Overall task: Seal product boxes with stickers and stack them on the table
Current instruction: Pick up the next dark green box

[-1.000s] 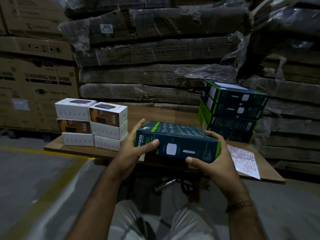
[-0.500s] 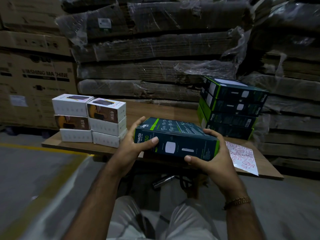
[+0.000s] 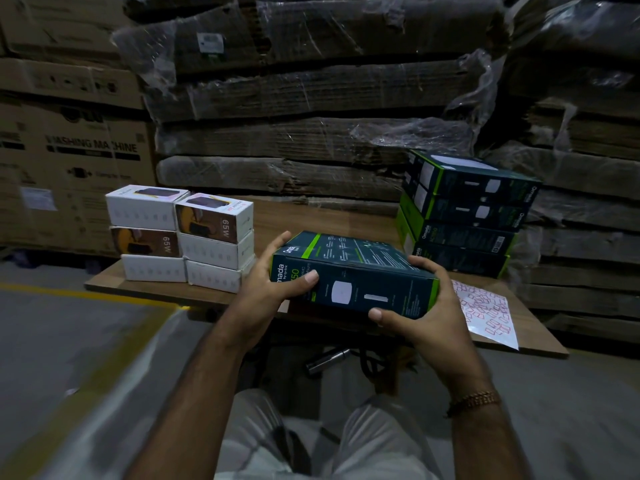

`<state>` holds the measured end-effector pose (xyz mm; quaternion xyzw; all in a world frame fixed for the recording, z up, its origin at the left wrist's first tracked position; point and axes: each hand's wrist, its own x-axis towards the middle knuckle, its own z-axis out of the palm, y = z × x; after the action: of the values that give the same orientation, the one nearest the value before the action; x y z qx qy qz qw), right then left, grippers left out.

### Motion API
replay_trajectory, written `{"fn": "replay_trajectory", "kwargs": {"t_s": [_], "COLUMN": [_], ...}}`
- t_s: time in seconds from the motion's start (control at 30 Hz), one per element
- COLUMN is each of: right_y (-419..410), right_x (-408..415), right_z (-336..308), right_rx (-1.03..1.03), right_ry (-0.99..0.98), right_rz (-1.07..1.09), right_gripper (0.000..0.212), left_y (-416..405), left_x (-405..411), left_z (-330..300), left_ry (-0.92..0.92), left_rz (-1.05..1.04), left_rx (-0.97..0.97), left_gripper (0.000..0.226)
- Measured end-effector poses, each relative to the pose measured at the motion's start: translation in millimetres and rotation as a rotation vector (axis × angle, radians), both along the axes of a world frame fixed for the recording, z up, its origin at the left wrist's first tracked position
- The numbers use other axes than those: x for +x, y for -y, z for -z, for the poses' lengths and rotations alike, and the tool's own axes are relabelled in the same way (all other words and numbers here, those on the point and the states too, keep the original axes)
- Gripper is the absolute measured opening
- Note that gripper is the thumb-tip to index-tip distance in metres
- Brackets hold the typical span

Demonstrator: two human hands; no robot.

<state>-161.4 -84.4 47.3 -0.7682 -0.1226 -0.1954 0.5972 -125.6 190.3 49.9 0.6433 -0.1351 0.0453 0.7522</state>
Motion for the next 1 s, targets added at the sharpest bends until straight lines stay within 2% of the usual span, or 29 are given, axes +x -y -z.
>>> {"fn": "replay_trajectory", "kwargs": {"t_s": [0.17, 0.37, 0.6, 0.87, 1.0], "right_y": [1.7, 2.2, -0.2, -4.1, -3.7], "right_x": [3.3, 13.6, 28.7, 61.1, 71.9], "right_z": [-1.1, 5.7, 30.8, 51.4, 58.9], "right_rx": [-0.027, -0.046, -0.103, -0.2, -0.252], "right_ry": [0.007, -0.014, -0.011, -0.024, -0.035], "right_rz": [0.012, 0.015, 0.097, 0.184, 0.226], "right_gripper": [0.105, 0.112, 0.113, 0.112, 0.112], "left_y": [-0.2, 9.2, 22.5, 15.7, 14.1], "left_x": [1.4, -0.8, 8.1, 43.6, 54.8], "left_z": [-0.8, -1.4, 20.4, 41.5, 45.1], "left_ry": [-0.01, 0.009, -0.026, 0.006, 0.021], "left_rz": [-0.01, -0.109, -0.2, -0.217, -0.182], "left_rx": [0.009, 0.043, -0.006, 0.289, 0.381], "left_gripper": [0.117, 0.092, 0.088, 0.105, 0.105]}}
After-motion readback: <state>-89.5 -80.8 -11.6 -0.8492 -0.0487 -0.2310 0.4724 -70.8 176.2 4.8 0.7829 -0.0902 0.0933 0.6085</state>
